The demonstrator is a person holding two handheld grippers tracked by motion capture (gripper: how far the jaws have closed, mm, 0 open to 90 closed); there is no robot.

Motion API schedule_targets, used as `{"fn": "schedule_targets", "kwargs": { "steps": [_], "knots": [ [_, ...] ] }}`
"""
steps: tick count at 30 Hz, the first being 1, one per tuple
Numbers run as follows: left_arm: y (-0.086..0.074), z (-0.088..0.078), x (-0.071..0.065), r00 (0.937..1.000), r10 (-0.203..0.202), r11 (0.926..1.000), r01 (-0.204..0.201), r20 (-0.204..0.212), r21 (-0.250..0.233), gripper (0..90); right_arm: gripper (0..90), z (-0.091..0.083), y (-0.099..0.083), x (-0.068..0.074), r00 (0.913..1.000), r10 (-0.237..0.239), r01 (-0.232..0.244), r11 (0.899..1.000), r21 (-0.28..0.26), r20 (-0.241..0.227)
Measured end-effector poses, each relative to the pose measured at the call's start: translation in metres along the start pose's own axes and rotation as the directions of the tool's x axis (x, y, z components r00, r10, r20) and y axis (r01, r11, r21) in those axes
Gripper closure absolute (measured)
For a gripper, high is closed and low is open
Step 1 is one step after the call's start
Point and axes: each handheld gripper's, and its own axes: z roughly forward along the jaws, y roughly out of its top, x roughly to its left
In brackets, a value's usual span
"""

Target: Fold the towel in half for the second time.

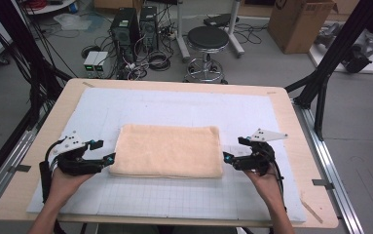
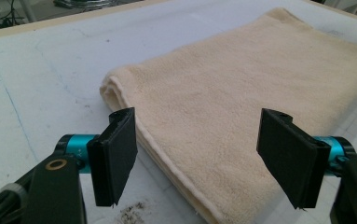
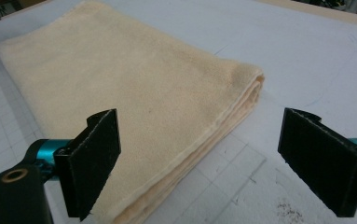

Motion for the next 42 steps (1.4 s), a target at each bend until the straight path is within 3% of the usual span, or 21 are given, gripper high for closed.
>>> {"fn": "schedule_targets", "kwargs": {
  "steps": [20, 26, 42],
  "knots": [
    [-0.022, -0.015, -0.004, 0.9998, -0.013, 0.9999, 0.013, -0.017, 0.005, 28.9, 12.3, -0.018, -0.033, 0.006, 0.9992, 0.027, -0.027, 1.000, -0.002, 0.029],
    [-0.028, -0.017, -0.009, 0.9998, -0.002, 0.9998, 0.003, -0.021, 0.020, 28.6, 12.3, -0.026, -0.037, 0.010, 0.9992, 0.021, -0.020, 0.999, -0.027, 0.034],
    [-0.040, -0.027, -0.022, 0.9992, 0.020, 0.9994, -0.019, -0.035, 0.028, 26.8, 12.3, -0.037, -0.053, 0.019, 0.9994, 0.021, -0.021, 1.000, -0.011, 0.029]
  ]
}}
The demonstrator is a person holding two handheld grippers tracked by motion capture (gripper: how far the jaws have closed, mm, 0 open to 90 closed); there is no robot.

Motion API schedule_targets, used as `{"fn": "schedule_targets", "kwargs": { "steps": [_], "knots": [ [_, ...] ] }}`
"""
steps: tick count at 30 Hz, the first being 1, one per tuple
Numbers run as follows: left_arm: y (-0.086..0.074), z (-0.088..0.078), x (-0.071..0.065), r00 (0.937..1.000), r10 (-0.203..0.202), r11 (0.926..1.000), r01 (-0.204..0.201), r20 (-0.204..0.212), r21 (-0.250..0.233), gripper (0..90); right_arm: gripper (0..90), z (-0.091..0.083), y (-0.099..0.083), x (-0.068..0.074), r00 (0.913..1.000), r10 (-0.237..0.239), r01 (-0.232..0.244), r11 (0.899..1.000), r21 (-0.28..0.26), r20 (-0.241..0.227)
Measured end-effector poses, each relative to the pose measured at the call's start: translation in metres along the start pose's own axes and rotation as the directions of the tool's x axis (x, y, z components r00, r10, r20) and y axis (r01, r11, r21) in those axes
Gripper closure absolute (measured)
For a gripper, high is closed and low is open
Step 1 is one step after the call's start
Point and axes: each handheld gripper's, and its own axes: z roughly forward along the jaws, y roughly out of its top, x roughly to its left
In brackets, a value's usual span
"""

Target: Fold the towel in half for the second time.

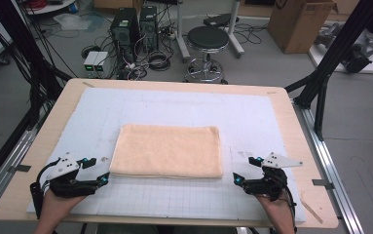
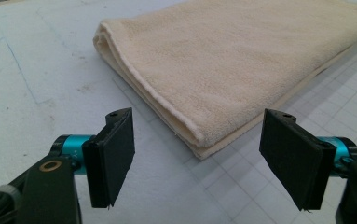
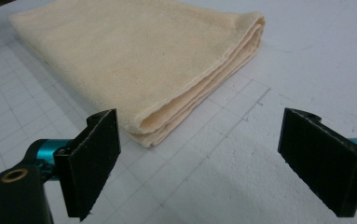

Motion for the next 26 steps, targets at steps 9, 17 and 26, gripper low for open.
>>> {"fn": "schedule_targets", "kwargs": {
  "steps": [9, 17, 26],
  "knots": [
    [-0.0022, -0.0027, -0.0031, 0.9999, 0.010, 0.9999, -0.010, -0.006, 0.005, 26.8, 12.3, -0.0014, -0.0039, 0.0024, 1.0000, 0.005, -0.005, 1.000, 0.009, -0.003],
    [-0.0032, -0.0026, -0.0018, 0.9999, 0.011, 0.9999, -0.011, -0.011, 0.003, 26.8, 12.3, 0.0009, -0.0041, 0.0027, 1.0000, 0.006, -0.006, 1.000, 0.013, -0.006],
    [-0.0027, -0.0013, -0.0034, 0.9998, 0.019, 0.9998, -0.019, -0.006, 0.002, 26.8, 12.3, 0.0008, -0.0040, 0.0037, 1.0000, 0.008, -0.008, 1.000, 0.005, -0.002]
  ]
}}
